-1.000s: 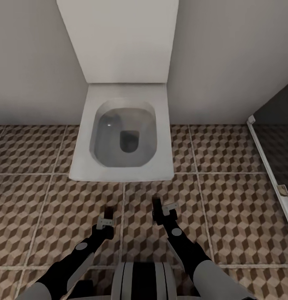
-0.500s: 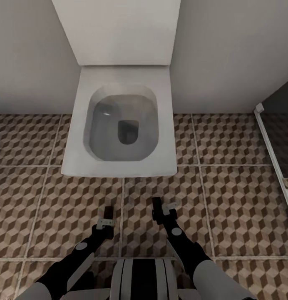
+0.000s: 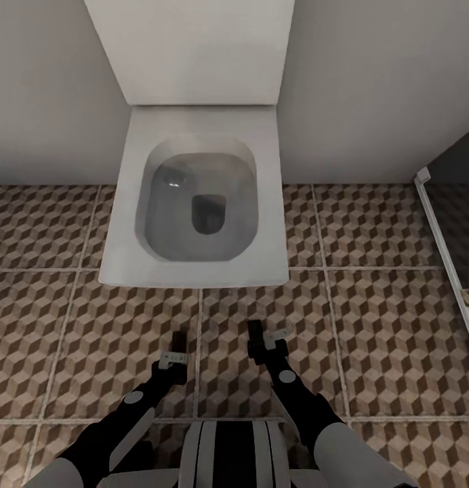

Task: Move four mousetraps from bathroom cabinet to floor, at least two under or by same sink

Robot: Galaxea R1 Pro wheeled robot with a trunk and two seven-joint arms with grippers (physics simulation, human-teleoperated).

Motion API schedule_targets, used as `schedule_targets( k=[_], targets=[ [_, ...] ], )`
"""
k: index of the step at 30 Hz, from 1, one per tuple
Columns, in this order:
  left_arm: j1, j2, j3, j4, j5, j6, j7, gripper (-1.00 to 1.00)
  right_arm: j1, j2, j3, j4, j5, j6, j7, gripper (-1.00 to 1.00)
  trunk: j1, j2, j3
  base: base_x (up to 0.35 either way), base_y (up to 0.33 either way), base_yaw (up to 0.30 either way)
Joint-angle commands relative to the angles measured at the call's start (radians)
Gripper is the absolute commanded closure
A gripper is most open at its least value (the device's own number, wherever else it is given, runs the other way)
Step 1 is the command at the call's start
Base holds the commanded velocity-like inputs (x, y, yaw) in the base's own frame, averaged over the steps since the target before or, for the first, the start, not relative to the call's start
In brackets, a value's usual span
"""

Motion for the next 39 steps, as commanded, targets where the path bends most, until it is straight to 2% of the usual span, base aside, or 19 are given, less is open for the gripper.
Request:
schedule_targets(
  k=[1, 29, 30, 39],
  targets=[
    [-0.001, 0.002, -0.007, -0.001, 0.01, -0.002, 0.008, 1.0, 0.0, 0.0, 0.006, 0.01, 0.002, -0.001, -0.005, 1.0, 0.0, 0.0, 0.0, 0.0, 0.0, 0.0],
    [-0.001, 0.002, -0.008, -0.001, 0.01, -0.002, 0.008, 1.0, 0.0, 0.002, 0.008, 0.01, 0.001, -0.007, -0.002, 1.0, 0.0, 0.0, 0.0, 0.02, 0.0, 0.0],
    [-0.001, 0.002, -0.008, -0.001, 0.01, -0.002, 0.008, 1.0, 0.0, 0.002, 0.008, 0.01, 0.001, -0.007, -0.002, -1.0, 0.0, 0.0, 0.0, 0.0, 0.0, 0.0],
    [-0.001, 0.002, -0.008, -0.001, 0.01, -0.002, 0.008, 1.0, 0.0, 0.002, 0.009, 0.01, 0.001, -0.007, -0.002, -1.0, 0.0, 0.0, 0.0, 0.0, 0.0, 0.0]
  ],
)
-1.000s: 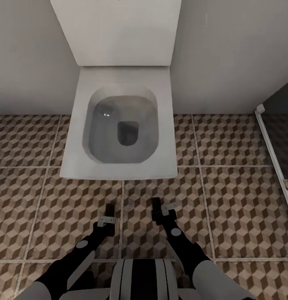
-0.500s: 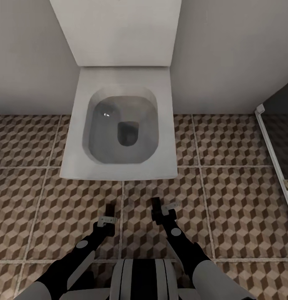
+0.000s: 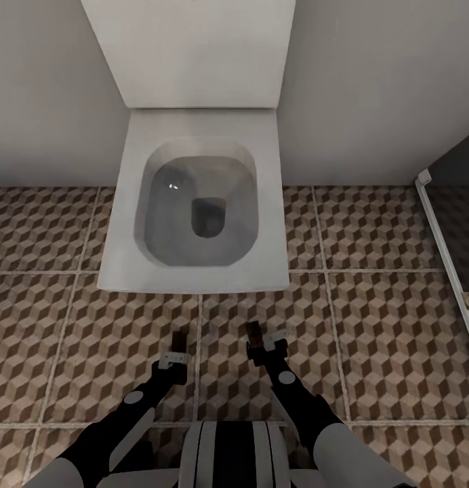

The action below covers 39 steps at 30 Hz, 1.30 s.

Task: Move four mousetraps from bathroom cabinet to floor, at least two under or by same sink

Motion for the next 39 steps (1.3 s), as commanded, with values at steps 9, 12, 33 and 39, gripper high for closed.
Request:
schedule_targets(
  k=[9, 12, 33, 39],
  targets=[
    [-0.001, 0.002, -0.006, -0.001, 0.01, -0.001, 0.009, 1.0, -0.001, 0.0, 0.003, 0.001, 0.01, 0.0, -0.008, -1.0, 0.0, 0.0, 0.0, 0.003, 0.0, 0.0],
    [-0.001, 0.002, -0.006, -0.001, 0.01, -0.001, 0.009, 1.0, -0.001, 0.0, 0.003, 0.001, 0.01, 0.0, -0.008, -1.0, 0.0, 0.0, 0.0, 0.159, 0.0, 0.0],
    [-0.001, 0.002, -0.008, -0.001, 0.01, -0.002, 0.01, -1.0, -0.001, 0.0, 0.003, 0.001, 0.01, 0.0, -0.008, -1.0, 0.0, 0.0, 0.0, 0.113, 0.0, 0.0],
    [-0.001, 0.002, -0.008, -0.001, 0.01, -0.002, 0.01, -1.0, -0.001, 0.0, 0.003, 0.001, 0.01, 0.0, -0.008, -1.0, 0.0, 0.0, 0.0, 0.031, 0.0, 0.0]
  ],
)
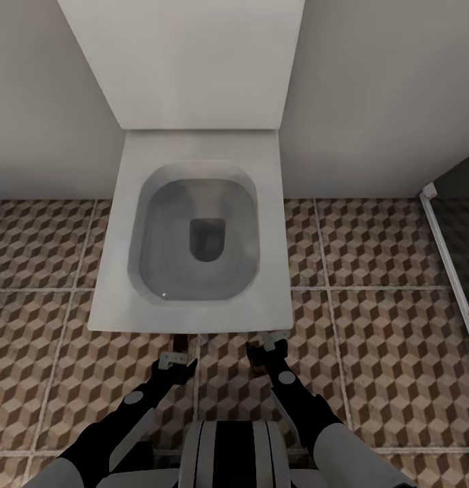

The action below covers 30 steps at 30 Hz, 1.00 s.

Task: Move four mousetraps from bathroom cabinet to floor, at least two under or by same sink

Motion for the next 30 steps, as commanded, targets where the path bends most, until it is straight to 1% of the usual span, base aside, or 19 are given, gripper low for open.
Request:
schedule_targets(
  k=[1, 9, 12, 30],
  targets=[
    [-0.001, 0.002, -0.007, -0.001, 0.01, -0.002, 0.008, -1.0, -0.001, 0.0, 0.003, 0.001, 0.01, 0.0, -0.008, -1.0, 0.0, 0.0, 0.0, 0.009, 0.0, 0.0],
    [-0.001, 0.001, -0.007, 0.0, 0.01, -0.001, 0.008, -1.0, -0.001, 0.0, 0.003, 0.002, 0.01, 0.0, -0.008, -1.0, 0.0, 0.0, 0.0, 0.002, 0.0, 0.0],
    [-0.001, 0.001, -0.007, 0.0, 0.01, -0.001, 0.008, -1.0, -0.001, 0.0, 0.003, 0.002, 0.01, 0.0, -0.008, -1.0, 0.0, 0.0, 0.0, -0.097, 0.0, 0.0],
    [-0.001, 0.002, -0.007, -0.001, 0.01, -0.001, 0.008, -1.0, -0.001, -0.002, 0.003, 0.002, 0.01, 0.0, -0.008, -1.0, 0.0, 0.0, 0.0, -0.316, 0.0, 0.0]
  ],
)
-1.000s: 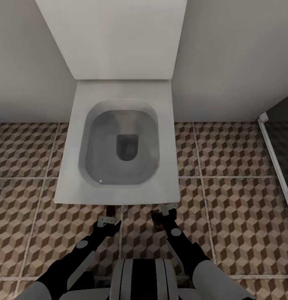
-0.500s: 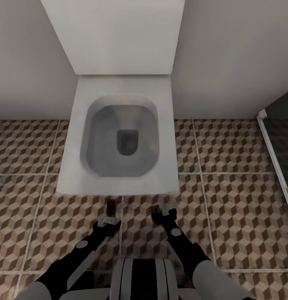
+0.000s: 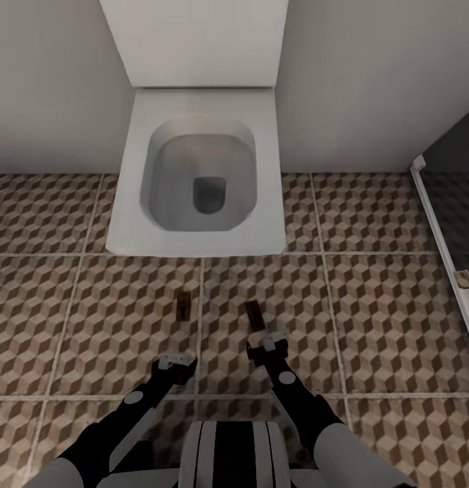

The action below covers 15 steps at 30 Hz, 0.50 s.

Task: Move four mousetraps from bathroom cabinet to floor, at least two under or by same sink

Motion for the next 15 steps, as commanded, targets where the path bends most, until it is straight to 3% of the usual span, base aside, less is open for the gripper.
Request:
schedule_targets(
  k=[1, 15],
  targets=[
    [-0.001, 0.002, -0.007, -0.001, 0.01, -0.002, 0.008, -1.0, -0.001, 0.0, 0.003, 0.001, 0.01, 0.0, -0.008, -1.0, -0.001, 0.0, 0.0, -0.334, 0.0, 0.0],
    [-0.001, 0.002, -0.007, -0.001, 0.01, -0.002, 0.008, -1.0, -0.001, 0.0, 0.003, 0.0, 0.01, 0.0, -0.008, -1.0, -0.001, 0.0, 0.0, -0.335, 0.0, 0.0]
  ],
)
